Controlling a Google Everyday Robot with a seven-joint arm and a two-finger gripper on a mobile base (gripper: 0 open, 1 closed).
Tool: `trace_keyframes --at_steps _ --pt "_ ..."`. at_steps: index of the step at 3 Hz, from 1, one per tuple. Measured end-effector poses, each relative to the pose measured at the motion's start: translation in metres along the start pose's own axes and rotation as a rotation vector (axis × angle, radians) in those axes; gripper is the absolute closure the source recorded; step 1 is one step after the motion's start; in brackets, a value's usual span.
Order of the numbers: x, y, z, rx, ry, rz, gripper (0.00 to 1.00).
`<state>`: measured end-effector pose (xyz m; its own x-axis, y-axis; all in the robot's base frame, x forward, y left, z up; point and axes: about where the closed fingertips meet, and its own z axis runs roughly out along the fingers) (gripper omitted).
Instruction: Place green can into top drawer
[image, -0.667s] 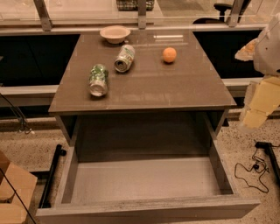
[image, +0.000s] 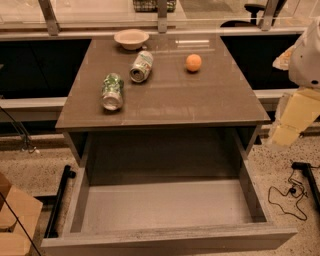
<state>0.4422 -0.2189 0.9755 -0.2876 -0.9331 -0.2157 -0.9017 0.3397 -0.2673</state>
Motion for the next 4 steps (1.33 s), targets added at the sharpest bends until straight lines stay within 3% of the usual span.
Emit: trace_keyframes --at_steps 1,2,3,4 --pt "-0.022 -0.008 0.020 0.017 -0.059 0.027 0.00" --pt "-0.062 -0.021 0.042 0.013 -0.136 0.017 0.00" --pt "-0.106 -0.041 0.065 -0.002 -0.216 -0.014 0.00" --pt "-0.143 -0.063 0.093 -0.055 -0.291 -0.043 0.00"
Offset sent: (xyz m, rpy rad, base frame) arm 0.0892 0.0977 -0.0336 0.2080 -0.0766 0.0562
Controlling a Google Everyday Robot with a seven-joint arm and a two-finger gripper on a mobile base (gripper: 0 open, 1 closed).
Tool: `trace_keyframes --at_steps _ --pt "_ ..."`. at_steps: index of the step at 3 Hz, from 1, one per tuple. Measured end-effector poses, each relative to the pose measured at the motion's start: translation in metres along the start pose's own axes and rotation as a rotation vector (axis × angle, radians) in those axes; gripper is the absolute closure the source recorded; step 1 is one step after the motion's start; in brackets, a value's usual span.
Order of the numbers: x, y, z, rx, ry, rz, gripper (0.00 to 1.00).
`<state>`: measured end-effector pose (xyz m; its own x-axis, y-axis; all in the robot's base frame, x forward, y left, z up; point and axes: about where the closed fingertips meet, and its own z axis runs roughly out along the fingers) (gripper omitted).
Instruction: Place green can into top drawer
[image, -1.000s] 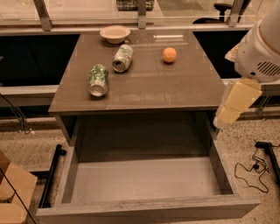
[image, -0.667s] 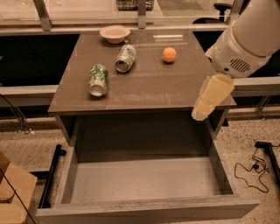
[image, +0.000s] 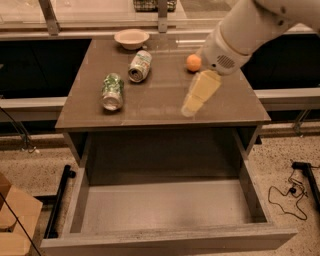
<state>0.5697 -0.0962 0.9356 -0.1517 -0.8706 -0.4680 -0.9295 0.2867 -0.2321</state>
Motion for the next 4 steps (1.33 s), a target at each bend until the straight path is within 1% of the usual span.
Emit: trace_keyframes --at_steps 1,2,3,4 --pt "-0.003 -0.009 0.011 -0.015 -0.019 0.003 0.00" --pt "-0.007 -0.010 0.016 0.000 -0.029 0.013 0.00" --pt "-0.027 -0.020 0.044 0.010 -0.089 0.014 0.00" --pt "-0.057 -0.028 0.079 -0.018 -0.177 -0.006 0.00"
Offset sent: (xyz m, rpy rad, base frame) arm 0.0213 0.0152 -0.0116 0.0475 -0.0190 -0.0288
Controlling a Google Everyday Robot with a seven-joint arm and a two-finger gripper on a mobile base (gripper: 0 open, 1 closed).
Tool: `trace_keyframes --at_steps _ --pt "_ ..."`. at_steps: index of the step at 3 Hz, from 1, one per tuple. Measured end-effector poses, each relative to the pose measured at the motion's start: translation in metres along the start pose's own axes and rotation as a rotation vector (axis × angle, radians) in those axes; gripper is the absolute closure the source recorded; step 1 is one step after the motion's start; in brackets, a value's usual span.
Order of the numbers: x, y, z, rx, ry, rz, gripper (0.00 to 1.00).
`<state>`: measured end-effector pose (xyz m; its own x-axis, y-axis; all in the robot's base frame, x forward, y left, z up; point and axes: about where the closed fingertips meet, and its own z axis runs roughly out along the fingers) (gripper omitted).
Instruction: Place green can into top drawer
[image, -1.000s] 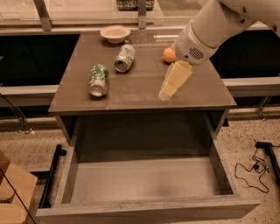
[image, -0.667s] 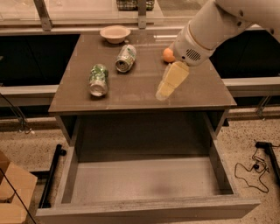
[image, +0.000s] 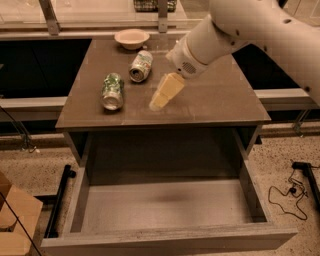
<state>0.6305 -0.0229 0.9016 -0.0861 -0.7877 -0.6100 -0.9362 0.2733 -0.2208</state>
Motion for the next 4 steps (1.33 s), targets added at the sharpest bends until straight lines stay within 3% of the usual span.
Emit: trace_keyframes --at_steps 2,4 --pt "-0.053 0.014 0.073 -0.153 -0.148 -0.058 0.00" --pt "-0.106 0.019 0.117 -0.254 -0.242 -0.158 0.00"
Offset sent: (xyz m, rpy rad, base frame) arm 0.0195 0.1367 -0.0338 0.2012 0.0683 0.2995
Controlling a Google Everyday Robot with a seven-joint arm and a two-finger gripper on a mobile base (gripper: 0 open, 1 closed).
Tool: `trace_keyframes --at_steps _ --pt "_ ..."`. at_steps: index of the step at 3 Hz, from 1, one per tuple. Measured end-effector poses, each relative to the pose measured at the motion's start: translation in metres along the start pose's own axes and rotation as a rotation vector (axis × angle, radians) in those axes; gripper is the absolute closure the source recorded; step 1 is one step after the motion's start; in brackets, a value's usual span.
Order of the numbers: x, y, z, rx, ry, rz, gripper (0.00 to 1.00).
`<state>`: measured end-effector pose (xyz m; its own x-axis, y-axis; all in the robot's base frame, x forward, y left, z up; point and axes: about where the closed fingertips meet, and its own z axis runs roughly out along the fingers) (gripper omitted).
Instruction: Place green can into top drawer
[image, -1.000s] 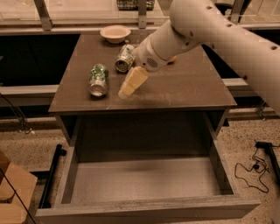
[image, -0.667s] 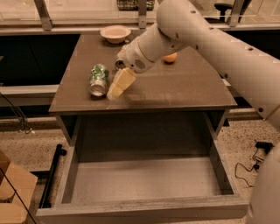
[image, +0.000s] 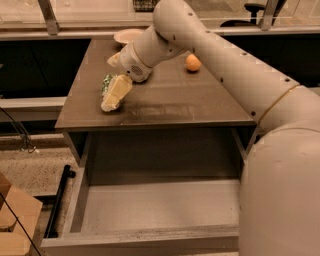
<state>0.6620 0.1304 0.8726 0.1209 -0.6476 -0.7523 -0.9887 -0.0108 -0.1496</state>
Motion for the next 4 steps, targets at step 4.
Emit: trace_keyframes --at_steps 4 --pt "0.028 -0.012 0.042 -0.097 0.084 0.010 0.00"
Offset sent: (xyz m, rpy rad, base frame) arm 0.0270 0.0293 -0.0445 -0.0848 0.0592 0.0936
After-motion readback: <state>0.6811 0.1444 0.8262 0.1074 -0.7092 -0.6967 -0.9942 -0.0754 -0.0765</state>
